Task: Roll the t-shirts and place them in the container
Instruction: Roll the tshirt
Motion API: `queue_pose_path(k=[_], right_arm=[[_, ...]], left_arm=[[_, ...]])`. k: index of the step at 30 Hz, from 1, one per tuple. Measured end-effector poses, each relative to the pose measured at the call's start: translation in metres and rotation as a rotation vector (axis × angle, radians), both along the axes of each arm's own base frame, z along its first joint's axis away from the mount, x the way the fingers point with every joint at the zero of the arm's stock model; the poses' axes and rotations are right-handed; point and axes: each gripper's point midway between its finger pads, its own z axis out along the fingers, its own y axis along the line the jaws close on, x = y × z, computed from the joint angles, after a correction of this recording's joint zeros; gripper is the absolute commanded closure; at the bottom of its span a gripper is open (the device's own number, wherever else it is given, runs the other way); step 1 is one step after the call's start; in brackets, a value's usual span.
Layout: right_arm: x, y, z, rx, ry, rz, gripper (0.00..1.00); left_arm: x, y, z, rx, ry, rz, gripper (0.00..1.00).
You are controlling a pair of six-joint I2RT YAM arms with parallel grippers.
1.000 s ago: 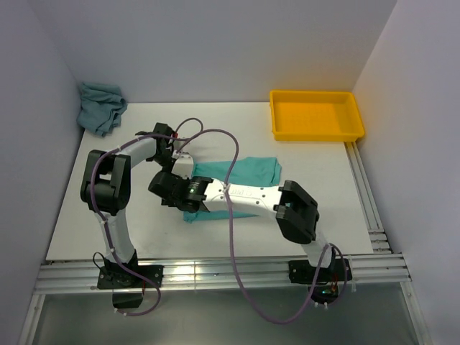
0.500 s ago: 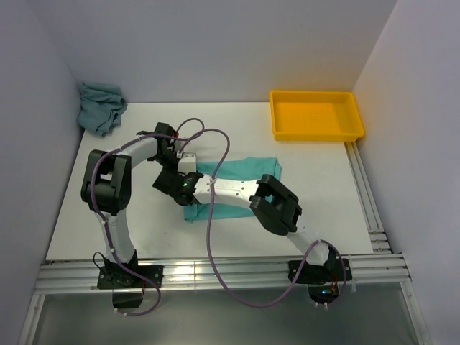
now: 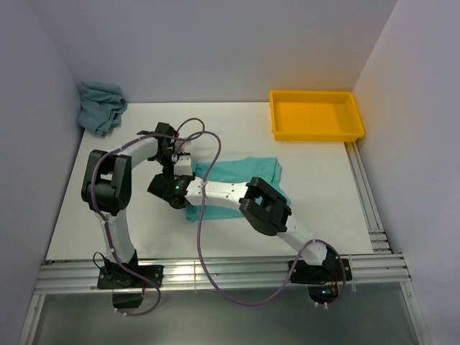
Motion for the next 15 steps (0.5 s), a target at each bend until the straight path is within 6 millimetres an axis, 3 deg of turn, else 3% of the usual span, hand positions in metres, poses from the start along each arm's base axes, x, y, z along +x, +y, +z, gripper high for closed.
queue_pose_path(k=[7,15], right_arm=[[-0.006,-0.007,0.000,-0.043,0.011,-0.025,0.54],[-0.017,-0.011,-0.007,-0.056,0.037,-0.038,0.62]], left_arm=[[0.000,0.000,0.000,0.002,0.006,-0.001,0.47],[0.002,-0.001,0.004,0.009,0.016,-0.010,0.39]])
